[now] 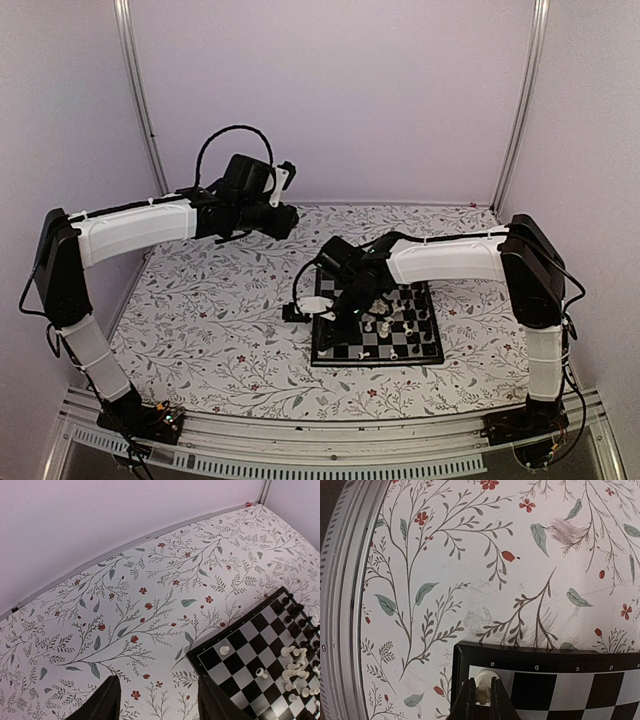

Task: Set up the chess pieces on the board
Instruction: Place the chess piece on the chessboard.

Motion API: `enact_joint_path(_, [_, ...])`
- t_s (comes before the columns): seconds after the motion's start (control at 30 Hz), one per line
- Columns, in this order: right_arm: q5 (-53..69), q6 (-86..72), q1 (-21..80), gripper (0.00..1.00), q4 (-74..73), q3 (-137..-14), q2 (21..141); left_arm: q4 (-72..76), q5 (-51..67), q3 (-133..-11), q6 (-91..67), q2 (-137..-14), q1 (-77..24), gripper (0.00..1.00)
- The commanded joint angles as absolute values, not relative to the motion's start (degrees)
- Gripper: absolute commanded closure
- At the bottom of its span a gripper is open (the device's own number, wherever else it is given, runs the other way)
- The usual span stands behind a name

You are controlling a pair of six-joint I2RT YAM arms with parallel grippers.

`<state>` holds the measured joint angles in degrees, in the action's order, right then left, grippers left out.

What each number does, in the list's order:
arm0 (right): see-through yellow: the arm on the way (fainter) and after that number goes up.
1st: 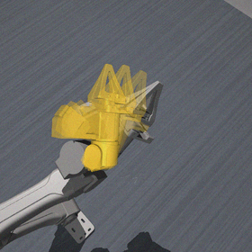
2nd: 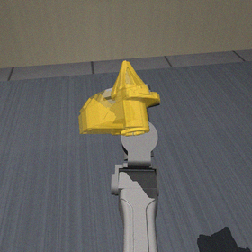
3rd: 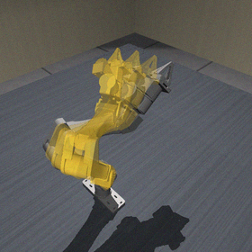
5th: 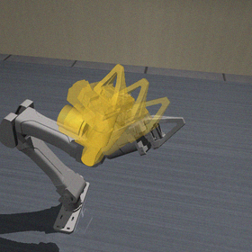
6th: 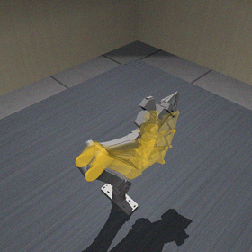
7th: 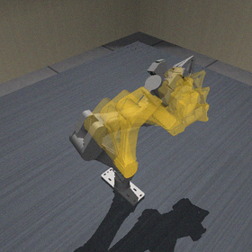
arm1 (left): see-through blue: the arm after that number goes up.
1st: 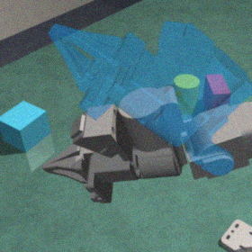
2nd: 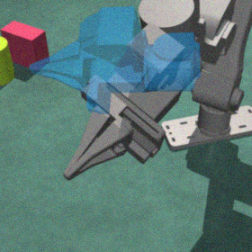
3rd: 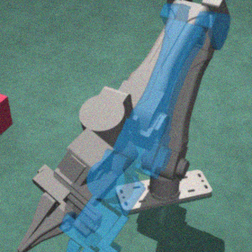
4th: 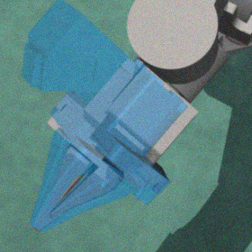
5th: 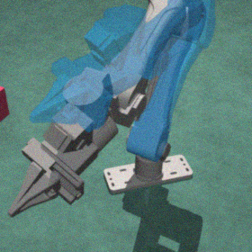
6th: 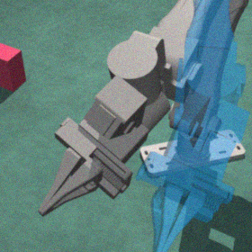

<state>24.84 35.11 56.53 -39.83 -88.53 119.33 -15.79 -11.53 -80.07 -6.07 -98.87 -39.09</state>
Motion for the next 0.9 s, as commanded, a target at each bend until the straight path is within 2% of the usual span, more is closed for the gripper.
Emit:
enact_joint_path(0.0, [23.31,34.41,56.89,0.90,-39.27,-87.63,118.16,-16.78,-11.10,-80.67,-5.93,-97.71,-38.41,0.46])
enact_joint_path(0.23, [23.20,34.44,56.93,0.77,-40.35,-87.99,117.45,-16.97,-11.24,-80.77,-5.76,-98.06,-38.41,0.46])
enact_joint_path(0.43, [21.48,35.96,56.81,0.66,-40.68,-85.80,112.29,-17.26,-10.80,-80.95,-5.76,-98.15,-38.51,0.46])
enact_joint_path(0.87, [17.14,37.16,51.53,0.64,-37.58,-78.81,110.60,-17.50,-9.95,-81.12,-5.64,-98.36,-38.76,0.46])
